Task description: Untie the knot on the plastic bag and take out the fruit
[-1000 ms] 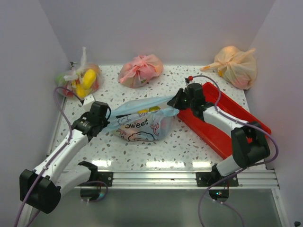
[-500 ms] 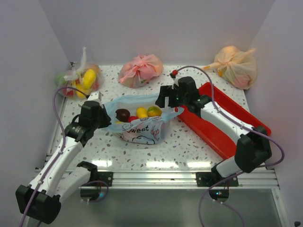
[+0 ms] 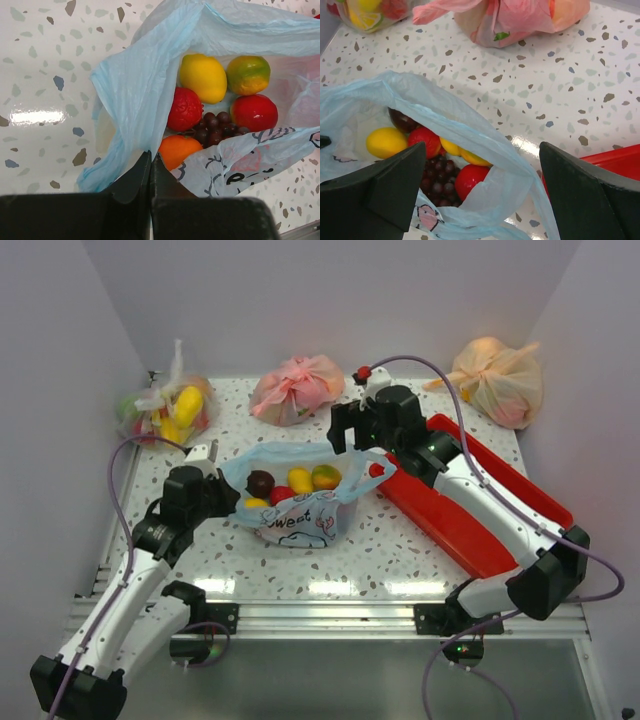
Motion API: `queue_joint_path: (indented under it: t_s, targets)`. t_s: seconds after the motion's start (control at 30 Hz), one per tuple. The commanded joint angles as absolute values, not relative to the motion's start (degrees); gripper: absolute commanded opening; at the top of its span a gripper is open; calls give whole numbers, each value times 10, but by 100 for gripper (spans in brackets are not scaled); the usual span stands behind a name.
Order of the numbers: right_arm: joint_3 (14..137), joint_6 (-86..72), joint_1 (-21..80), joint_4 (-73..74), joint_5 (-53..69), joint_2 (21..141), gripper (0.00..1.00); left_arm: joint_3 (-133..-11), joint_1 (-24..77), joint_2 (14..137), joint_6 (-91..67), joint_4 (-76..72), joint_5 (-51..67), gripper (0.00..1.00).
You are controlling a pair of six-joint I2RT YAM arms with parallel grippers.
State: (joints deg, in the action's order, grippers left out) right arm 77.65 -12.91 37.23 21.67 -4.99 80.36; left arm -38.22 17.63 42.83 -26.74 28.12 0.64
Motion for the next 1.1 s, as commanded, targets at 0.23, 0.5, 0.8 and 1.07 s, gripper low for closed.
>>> queue_joint_path:
  t_s: [0.23,0.5,0.8,1.07]
  targets:
    - [794,-119,504,220,-51,874,76,-330,171,393,-258,225,45,0]
    - [729,-96,557,252,-21,929,44,-313,172,372,-258,211,48,0]
    - [593,-17,581,281,97,853,0,-324,171,381,-265,233,18,0]
    - [570,5,580,349,178,942,0,-349,172,436,-294,288,-33,0]
